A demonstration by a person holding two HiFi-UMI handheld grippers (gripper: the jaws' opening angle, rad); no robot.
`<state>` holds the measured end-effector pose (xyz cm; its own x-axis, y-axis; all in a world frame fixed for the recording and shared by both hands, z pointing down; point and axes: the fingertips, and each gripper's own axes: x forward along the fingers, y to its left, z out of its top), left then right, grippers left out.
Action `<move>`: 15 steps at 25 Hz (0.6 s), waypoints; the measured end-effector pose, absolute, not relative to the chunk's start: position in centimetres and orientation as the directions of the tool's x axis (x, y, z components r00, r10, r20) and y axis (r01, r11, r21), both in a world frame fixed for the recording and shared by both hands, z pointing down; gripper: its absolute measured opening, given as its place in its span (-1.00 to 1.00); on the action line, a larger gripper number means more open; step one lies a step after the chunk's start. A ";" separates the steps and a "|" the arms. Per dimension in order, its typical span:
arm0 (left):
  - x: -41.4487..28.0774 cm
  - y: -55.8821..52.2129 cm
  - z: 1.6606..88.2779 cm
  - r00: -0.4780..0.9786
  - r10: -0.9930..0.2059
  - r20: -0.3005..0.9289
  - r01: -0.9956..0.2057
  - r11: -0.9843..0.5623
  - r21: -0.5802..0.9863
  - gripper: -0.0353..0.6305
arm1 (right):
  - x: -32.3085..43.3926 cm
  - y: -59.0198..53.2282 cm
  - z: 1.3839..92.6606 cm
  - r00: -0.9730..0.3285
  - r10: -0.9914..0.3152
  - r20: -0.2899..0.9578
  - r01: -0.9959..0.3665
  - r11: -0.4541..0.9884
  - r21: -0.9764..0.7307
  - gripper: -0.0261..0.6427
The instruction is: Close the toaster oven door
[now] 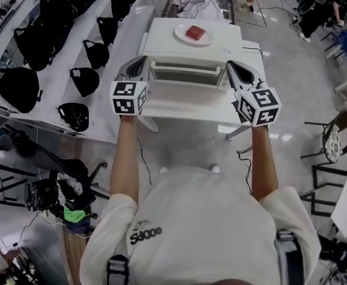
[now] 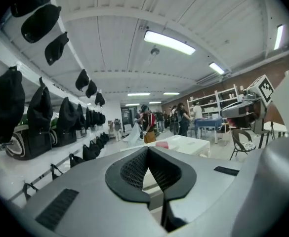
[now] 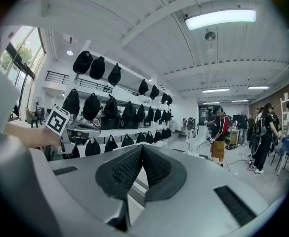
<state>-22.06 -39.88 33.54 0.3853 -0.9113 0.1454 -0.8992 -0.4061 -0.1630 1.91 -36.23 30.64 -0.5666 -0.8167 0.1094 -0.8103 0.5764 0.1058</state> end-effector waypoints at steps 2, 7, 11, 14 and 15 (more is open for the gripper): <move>-21.5 -39.1 31.7 0.395 -0.911 0.119 -0.891 -0.412 -0.189 -0.84 | 1.6 -36.3 29.6 -0.574 -0.813 0.099 -0.803 0.582 0.128 -0.90; -20.4 -36.7 27.4 0.412 -0.910 0.042 -0.877 -0.409 -0.253 -0.84 | 0.7 -36.0 27.5 -0.581 -0.810 0.080 -0.779 0.581 0.235 -0.90; -20.1 -35.0 25.2 0.420 -0.908 0.003 -0.868 -0.403 -0.289 -0.84 | -0.2 -35.2 25.5 -0.611 -0.791 0.041 -0.760 0.600 0.250 -0.90; -19.8 -34.2 24.1 0.437 -0.899 -0.023 -0.868 -0.414 -0.272 -0.84 | -0.6 -34.9 24.7 -0.613 -0.789 0.030 -0.756 0.598 0.267 -0.90; -19.5 -33.9 23.9 0.443 -0.896 -0.030 -0.867 -0.420 -0.269 -0.84 | -0.6 -34.8 24.6 -0.612 -0.790 0.030 -0.756 0.596 0.269 -0.90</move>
